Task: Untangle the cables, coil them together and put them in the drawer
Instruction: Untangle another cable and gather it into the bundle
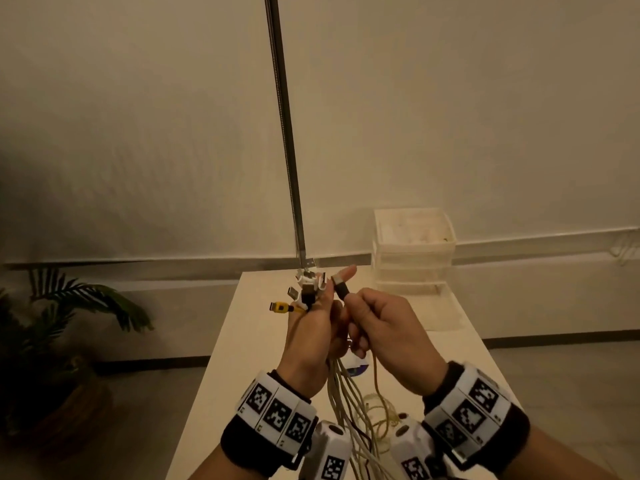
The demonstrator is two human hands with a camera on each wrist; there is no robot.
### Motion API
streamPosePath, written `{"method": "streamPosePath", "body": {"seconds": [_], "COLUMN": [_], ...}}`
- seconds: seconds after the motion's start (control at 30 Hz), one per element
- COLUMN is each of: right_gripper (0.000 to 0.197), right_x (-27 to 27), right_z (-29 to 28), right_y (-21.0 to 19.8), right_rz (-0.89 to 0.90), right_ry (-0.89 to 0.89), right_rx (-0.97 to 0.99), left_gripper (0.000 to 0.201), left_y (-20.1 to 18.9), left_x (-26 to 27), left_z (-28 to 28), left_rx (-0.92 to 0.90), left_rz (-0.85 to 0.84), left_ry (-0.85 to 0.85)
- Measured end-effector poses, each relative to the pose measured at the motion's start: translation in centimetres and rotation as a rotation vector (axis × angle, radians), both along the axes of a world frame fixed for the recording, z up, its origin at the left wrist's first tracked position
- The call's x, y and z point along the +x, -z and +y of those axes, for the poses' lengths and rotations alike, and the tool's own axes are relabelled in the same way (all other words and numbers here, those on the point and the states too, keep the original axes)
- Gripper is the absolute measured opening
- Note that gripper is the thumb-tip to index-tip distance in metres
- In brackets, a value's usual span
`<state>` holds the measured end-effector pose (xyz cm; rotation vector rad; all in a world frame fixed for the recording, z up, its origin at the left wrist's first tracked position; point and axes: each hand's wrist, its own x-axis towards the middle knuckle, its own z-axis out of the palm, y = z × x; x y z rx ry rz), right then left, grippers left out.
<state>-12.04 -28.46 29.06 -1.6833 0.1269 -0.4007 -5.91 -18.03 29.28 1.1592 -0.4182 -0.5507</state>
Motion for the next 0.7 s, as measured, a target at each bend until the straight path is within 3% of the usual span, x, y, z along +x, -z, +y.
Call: {"method": "streamPosePath", "body": {"seconds": [0.17, 0.37, 0.57, 0.7], "right_gripper": [0.021, 0.021, 0.02, 0.021], "right_x": [-0.2, -0.6, -1.5, -2.9], "right_z": [0.2, -0.3, -1.4, -3.8], "right_y": [0.4, 0.5, 0.8, 4.5], "right_rz": [-0.03, -0.009, 0.007, 0.175], "right_ry": [0.068, 0.093, 0.002, -0.12], "right_rx": [-0.047, -0.12, -0.193, -0.295], "left_gripper": [0.05, 0.026, 0.031, 0.042], "left_y": [0.4, 0.8, 0.7, -1.2], "left_x": [-0.5, -0.8, -0.8, 2.3], "left_z": [-0.3, -0.6, -0.4, 2.2], "left_rx": [0.035, 0.09, 0.11, 0.017], "left_rz": [0.001, -0.089, -0.187, -0.016], "left_ry": [0.038, 0.06, -0.091, -0.246]}}
